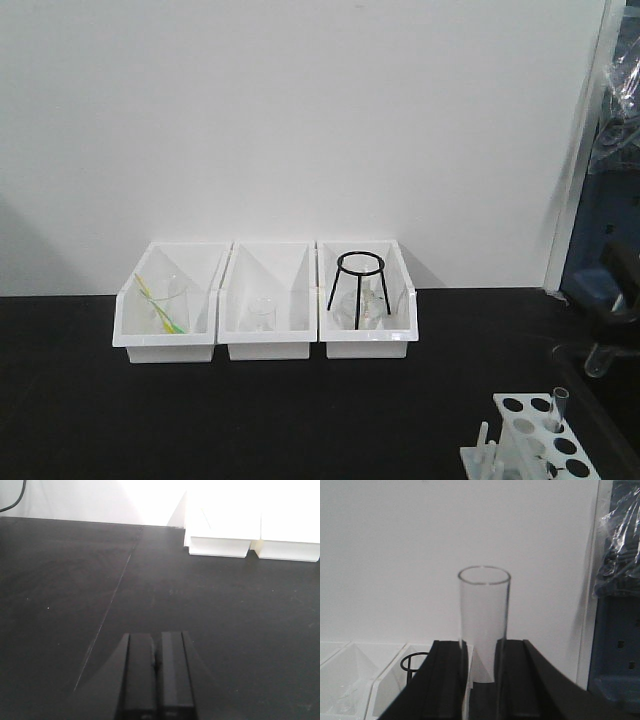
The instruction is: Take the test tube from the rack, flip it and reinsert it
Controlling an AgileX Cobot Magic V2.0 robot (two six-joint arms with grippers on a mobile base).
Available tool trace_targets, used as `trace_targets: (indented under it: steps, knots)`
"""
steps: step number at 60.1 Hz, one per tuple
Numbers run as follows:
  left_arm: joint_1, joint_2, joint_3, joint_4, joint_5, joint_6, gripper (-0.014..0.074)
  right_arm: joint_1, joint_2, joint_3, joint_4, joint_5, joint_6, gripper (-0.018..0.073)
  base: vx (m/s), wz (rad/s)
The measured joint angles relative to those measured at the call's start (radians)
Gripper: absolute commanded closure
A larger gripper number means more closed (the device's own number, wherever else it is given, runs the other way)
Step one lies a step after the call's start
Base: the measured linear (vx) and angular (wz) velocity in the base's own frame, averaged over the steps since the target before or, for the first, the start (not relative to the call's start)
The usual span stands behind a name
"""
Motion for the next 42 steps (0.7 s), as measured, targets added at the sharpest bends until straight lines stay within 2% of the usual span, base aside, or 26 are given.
trace_targets:
  steps: [5,8,19,22,25,35,38,41,42]
  knots:
    - [0.0,0.0,0.0,0.0,0.0,0.0,0.0603,0.0,-0.026,-0.046,-0.035,0.109,-0.044,0.0571,0.0,0.0]
    - [0.0,0.0,0.0,0.0,0.0,0.0,0.0603,0.0,-0.036,-0.057,-0.106,0.154,-0.135,0.0571,0.0,0.0]
    - [0.0,0.0,0.0,0.0,0.0,0.0,0.0603,0.0,-0.044,-0.058,-0.569,0.274,-0.601,0.0571,0.0,0.0]
    - [0.0,0.0,0.0,0.0,0.0,0.0,0.0603,0.0,-0.044,-0.058,-0.67,0.299,-0.683,0.0571,0.0,0.0]
    - [0.0,0.0,0.0,0.0,0.0,0.0,0.0603,0.0,-0.044,-0.058,-0.722,0.307,-0.731,0.0571,0.0,0.0]
    - [0.0,0.0,0.0,0.0,0.0,0.0,0.0603,0.0,-0.044,-0.058,-0.754,0.306,-0.744,0.0569,0.0,0.0]
    - [0.0,0.0,0.0,0.0,0.0,0.0,0.0603,0.0,-0.044,-0.058,-0.705,0.299,-0.691,0.0569,0.0,0.0]
    - [0.0,0.0,0.0,0.0,0.0,0.0,0.0603,0.0,-0.046,-0.058,-0.619,0.288,-0.585,0.0568,0.0,0.0]
    - [0.0,0.0,0.0,0.0,0.0,0.0,0.0603,0.0,-0.049,-0.058,-0.561,0.28,-0.526,0.0568,0.0,0.0]
